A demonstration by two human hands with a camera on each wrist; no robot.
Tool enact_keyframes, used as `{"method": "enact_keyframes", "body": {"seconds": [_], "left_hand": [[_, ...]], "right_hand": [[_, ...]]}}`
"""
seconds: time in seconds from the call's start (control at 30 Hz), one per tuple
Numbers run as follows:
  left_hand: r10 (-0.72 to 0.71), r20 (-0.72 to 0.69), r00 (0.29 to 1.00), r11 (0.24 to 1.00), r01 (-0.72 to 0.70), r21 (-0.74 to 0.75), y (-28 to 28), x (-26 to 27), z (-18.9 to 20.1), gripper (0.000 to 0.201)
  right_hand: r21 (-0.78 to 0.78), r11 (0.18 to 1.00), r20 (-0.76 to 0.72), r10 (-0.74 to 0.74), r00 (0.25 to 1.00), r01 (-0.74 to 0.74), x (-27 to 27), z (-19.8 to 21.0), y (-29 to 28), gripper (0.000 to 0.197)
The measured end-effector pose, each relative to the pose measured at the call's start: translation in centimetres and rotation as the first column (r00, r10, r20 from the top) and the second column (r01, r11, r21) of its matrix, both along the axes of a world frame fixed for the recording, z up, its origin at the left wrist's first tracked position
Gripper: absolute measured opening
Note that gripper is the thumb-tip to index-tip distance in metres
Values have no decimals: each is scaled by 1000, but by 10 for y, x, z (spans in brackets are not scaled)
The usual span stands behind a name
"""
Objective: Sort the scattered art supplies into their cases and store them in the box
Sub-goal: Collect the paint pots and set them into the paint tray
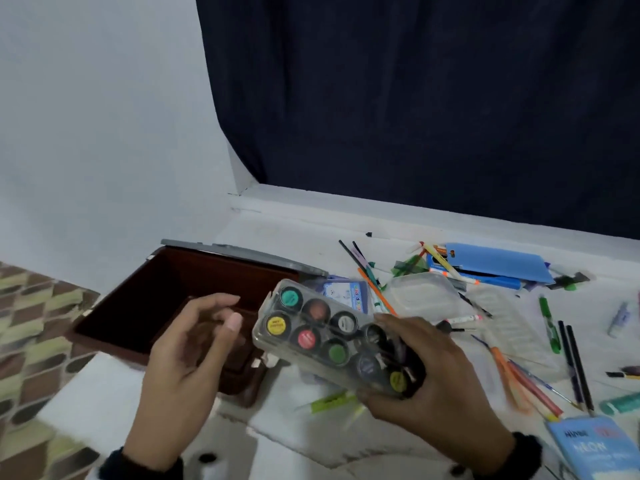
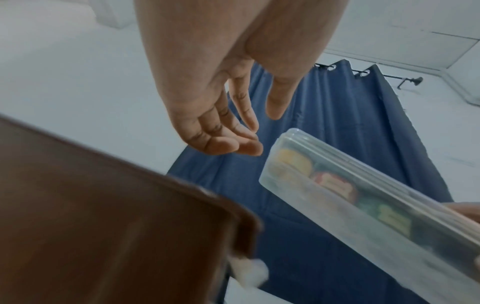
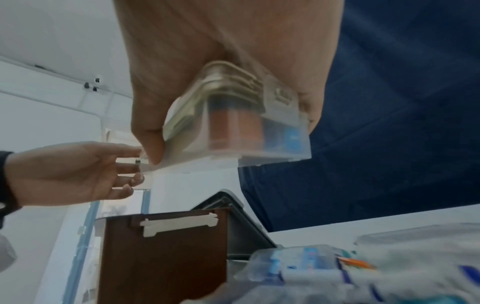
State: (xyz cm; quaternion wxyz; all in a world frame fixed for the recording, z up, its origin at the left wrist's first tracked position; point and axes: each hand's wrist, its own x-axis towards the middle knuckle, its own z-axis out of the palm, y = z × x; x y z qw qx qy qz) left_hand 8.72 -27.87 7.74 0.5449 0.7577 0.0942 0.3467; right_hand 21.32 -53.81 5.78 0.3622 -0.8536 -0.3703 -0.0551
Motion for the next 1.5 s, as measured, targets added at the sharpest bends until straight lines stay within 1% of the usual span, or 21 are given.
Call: {"method": "enact_keyframes", "body": {"seconds": [0.1,0.17,0.23,0.3,0.4,0.47,0.53,0.57,0.67,0.77,0.9,1.0,1.17,1.3,1.5], "left_hand": [[79,21,997,995,-80,51,38,-5,7,18],[98,16,995,991,-99,91,65,-6,7,16],[96,10,995,988,-97,121,92,-7,7,15],[81,-17,997,984,-77,161,123,-7,8,15],[77,-97,992,962,-49,269,174,-8,6,24],[84,-170,982,924,-13,381,205,-7,1,27],[53,-243,969,867,75,492,227,-4,-6,35],[32,-277,960,847,121,517,234,-2,-9,39],[-50,-340,939,849,219,482,247,5,-21,39],[-90,-345,934,813,269,517,250,11,-28,46],[-85,-361,929,803,278,528,249,10,-31,44],[-67,-389,919,793,285,539,250,8,-32,44],[-37,-428,903,743,311,593,250,9,-32,46],[-22,-429,903,723,311,617,251,10,-31,48],[-8,-448,894,717,317,620,251,11,-32,51]], "right_hand": [[4,1000,80,10,997,-10,-2,14,39,84],[-36,999,136,23,990,-18,-2,23,66,84],[-79,997,159,38,987,-25,-2,31,96,83],[-102,994,193,44,980,-24,-3,37,126,80],[-192,981,207,64,976,-23,-5,38,169,77],[-269,963,217,68,974,-7,-5,35,190,76],[-316,949,204,71,976,-3,-3,31,206,75],[-345,939,192,75,978,-4,-2,29,212,75],[-434,901,155,75,985,0,-1,22,225,74],[-528,849,167,76,983,25,1,16,236,72],[-661,746,216,85,973,82,3,14,250,66],[-707,700,225,85,971,102,4,13,256,65],[-738,669,174,58,983,91,10,6,266,68],[-779,626,101,100,990,16,13,-12,269,71],[-774,631,57,144,988,-48,17,-18,269,70]]}}
